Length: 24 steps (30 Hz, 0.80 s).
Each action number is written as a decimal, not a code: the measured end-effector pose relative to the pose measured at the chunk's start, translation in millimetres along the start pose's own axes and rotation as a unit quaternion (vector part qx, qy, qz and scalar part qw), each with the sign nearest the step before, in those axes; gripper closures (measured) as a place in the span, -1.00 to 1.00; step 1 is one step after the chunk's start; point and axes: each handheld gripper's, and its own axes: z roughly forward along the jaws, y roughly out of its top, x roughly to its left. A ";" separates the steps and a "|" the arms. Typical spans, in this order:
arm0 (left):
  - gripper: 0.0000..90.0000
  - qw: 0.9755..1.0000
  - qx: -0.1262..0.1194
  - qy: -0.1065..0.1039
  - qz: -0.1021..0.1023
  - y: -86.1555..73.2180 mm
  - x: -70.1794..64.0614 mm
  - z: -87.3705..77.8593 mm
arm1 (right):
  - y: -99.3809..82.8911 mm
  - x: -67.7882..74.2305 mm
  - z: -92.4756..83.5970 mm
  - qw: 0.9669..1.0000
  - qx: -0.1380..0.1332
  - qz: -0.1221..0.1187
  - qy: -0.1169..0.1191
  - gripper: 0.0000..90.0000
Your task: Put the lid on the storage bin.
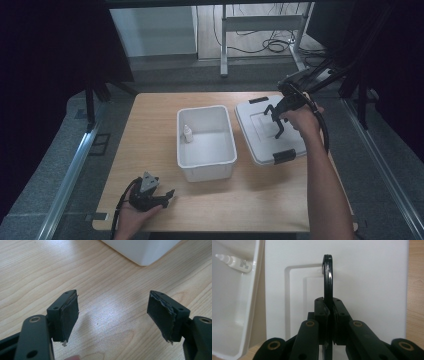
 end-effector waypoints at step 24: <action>-0.44 1.000 0.003 0.001 -0.003 -1.2 2.8 0.2 | 2.1 19.8 -46.9 0.999 -0.034 -0.008 0.024 0.88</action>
